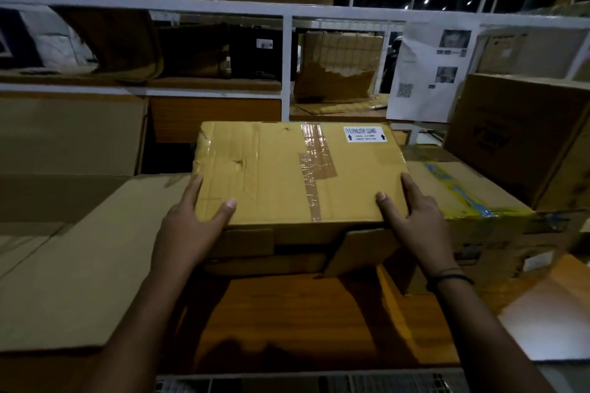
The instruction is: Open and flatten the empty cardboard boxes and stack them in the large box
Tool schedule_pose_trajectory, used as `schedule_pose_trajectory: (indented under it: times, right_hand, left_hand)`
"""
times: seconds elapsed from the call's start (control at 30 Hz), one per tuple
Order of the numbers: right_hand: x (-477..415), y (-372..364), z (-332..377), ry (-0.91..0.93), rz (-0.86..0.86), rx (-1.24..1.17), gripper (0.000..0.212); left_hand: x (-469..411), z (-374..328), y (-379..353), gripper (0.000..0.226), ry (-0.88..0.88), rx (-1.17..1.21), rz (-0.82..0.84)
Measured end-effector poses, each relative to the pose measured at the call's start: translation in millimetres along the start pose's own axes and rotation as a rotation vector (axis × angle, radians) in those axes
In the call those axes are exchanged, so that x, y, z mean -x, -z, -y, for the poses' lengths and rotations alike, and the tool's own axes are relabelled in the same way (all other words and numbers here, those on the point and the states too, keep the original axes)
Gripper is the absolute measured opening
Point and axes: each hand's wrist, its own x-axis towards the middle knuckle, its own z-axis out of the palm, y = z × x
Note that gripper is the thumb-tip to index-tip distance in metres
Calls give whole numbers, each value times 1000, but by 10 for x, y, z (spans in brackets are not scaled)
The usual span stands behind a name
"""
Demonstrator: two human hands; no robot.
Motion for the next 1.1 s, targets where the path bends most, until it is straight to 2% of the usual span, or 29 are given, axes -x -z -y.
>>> schedule_pose_trajectory:
  times: [0.2,0.37,0.53,0.6,0.7,0.83,1.0,1.1]
  right_hand:
    - [145,-13,37,30,-84,-199,90]
    - [64,77,279,80,-275,-298,84]
    - [-81,-53,370,49,-479,-167,72]
    - [-68,-130,390,70,-446,-128,77]
    - [87,-213,321,99,-307,-105,88]
    - [344,-306,157,58,-208,-36,94]
    - [237,-249,225,71,-208,-38,95]
    - [11,-164,343,75,-193,29,85]
  left_hand:
    - [205,22,-59,77,-20,54,-117]
    - [141,-100,57,69,-39,73,-277]
    - [37,-288,37,83,-82,60,-335]
    - [39,-287,-41,92,-79,38,-323]
    - [102,-178,-136,101,-77,33,-256]
    - [241,-36,-179,109,-51,-22,-202]
    - [150,-76,-60,98,-53,-17,-219]
    - [4,-217,-15,87,-51,-57,-222]
